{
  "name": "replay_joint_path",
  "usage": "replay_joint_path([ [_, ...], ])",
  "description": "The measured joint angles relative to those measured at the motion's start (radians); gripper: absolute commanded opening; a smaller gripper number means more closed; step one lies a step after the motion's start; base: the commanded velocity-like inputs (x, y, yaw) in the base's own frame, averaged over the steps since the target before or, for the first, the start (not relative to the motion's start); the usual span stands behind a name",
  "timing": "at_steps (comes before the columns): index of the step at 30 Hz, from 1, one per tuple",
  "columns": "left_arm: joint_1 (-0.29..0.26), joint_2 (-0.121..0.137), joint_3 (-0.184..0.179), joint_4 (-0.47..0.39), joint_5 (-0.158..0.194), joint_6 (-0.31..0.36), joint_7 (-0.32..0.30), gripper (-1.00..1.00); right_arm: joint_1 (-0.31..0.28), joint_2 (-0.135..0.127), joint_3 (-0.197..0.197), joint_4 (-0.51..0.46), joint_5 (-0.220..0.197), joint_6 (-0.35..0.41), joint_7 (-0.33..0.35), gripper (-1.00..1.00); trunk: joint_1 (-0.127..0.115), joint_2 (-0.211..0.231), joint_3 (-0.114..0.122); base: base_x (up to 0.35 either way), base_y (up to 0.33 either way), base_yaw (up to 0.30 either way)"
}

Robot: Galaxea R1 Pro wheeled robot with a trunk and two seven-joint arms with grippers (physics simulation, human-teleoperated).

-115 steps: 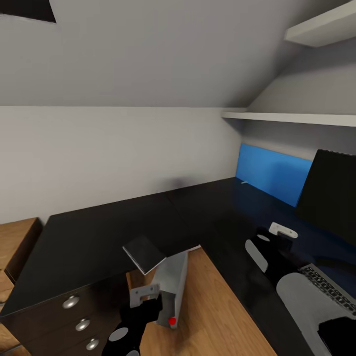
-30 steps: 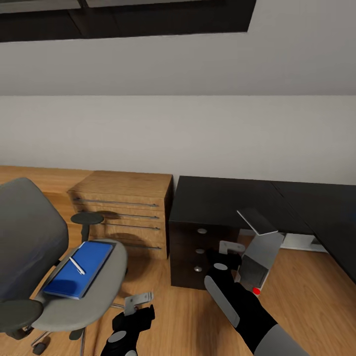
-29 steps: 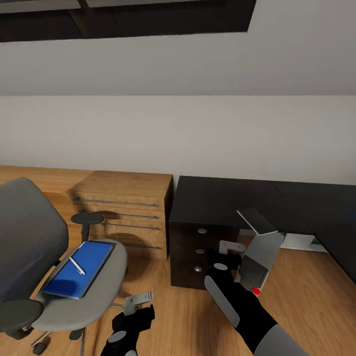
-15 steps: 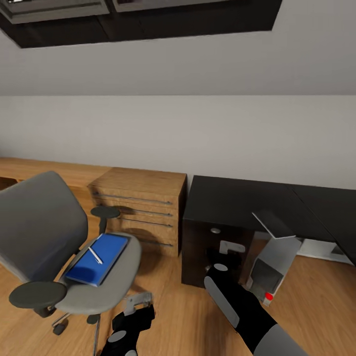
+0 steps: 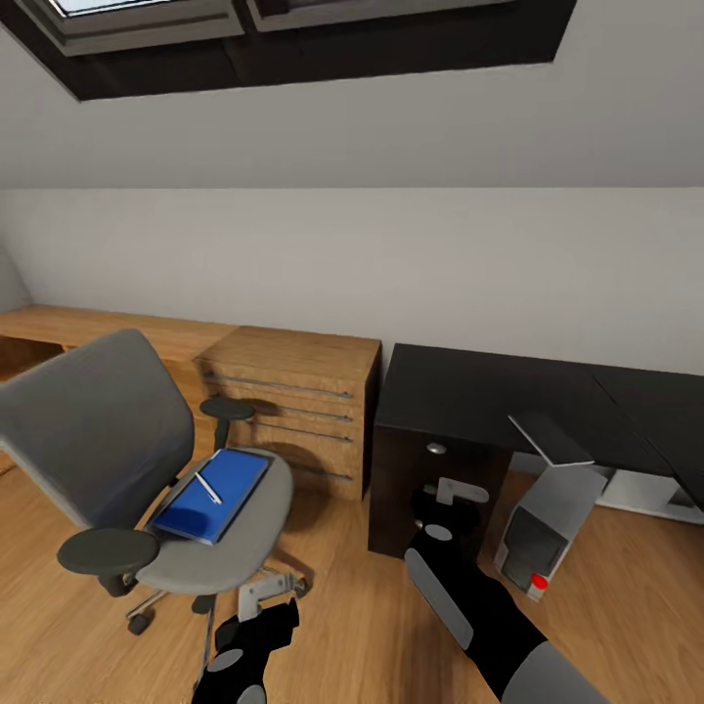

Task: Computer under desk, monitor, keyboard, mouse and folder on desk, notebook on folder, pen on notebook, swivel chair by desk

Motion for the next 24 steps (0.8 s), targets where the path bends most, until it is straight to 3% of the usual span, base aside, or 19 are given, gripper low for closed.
replay_joint_path([
  [16, 0.000, 0.000, 0.008, 0.000, 0.000, 0.000, 0.000, 1.00, 0.000, 0.000, 0.001, 0.003, 0.000, -0.004, 0.001, 1.00, 0.000, 0.000, 0.000, -0.091, 0.000, 0.234],
  [24, 0.000, 0.000, 0.038, 0.000, 0.001, 0.000, 0.000, 1.00, 0.000, 0.001, 0.006, 0.006, 0.000, -0.004, 0.002, 1.00, 0.000, 0.000, 0.000, -0.008, 0.000, 0.275],
])
